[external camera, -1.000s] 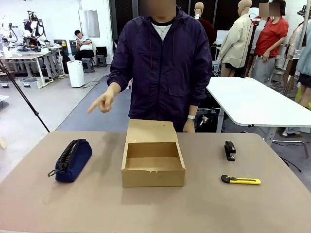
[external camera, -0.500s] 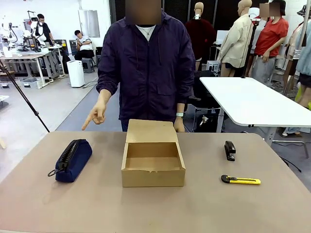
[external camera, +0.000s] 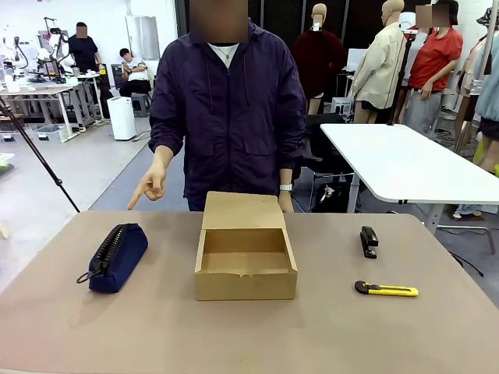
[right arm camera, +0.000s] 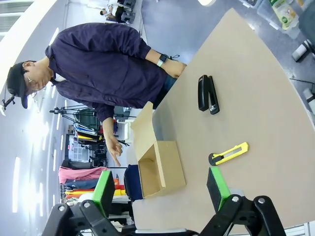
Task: Pack the items into the box.
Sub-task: Pick up the item indicated by the person and place it inside the Mailer Box.
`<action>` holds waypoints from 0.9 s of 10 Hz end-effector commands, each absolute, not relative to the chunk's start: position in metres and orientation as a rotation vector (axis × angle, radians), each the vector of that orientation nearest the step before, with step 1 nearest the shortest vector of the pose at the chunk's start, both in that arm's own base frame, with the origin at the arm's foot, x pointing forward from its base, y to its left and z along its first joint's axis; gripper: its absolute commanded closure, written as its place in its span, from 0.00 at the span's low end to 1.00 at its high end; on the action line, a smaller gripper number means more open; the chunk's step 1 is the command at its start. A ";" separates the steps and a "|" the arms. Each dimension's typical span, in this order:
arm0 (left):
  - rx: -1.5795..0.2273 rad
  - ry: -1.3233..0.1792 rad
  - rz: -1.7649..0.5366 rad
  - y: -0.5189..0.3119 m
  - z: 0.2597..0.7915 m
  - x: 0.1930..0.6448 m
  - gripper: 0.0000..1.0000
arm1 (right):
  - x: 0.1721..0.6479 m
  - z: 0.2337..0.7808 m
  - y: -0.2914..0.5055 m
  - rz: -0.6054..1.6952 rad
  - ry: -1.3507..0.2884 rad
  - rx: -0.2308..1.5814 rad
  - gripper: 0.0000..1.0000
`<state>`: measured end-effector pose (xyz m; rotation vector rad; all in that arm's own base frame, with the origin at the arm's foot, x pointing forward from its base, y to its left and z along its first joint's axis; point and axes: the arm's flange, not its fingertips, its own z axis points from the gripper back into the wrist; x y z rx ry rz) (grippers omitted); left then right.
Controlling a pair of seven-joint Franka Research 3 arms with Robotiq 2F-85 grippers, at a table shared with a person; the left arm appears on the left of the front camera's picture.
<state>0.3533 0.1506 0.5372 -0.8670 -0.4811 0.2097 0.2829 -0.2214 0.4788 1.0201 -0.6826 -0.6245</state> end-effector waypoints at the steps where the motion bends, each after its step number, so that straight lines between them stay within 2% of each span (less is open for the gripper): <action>1: -0.531 -0.282 0.090 0.091 0.537 0.418 0.00 | 0.287 0.479 -0.223 -0.608 -0.709 1.030 0.00; 2: -0.409 -0.208 0.027 0.054 0.522 0.437 0.00 | 0.287 0.479 -0.223 -0.608 -0.709 1.030 0.00; 4: -0.312 -0.198 -0.044 0.013 0.512 0.445 0.00 | 0.287 0.479 -0.223 -0.608 -0.709 1.030 0.00; 5: -0.330 -0.234 0.002 0.021 0.515 0.440 0.00 | 0.287 0.479 -0.223 -0.608 -0.709 1.030 0.00; 6: -0.366 -0.212 -0.022 -0.007 0.502 0.448 0.00 | 0.287 0.479 -0.223 -0.608 -0.709 1.030 0.00; 9: -0.340 -0.200 -0.038 -0.005 0.499 0.449 0.00 | 0.287 0.479 -0.223 -0.608 -0.709 1.030 0.00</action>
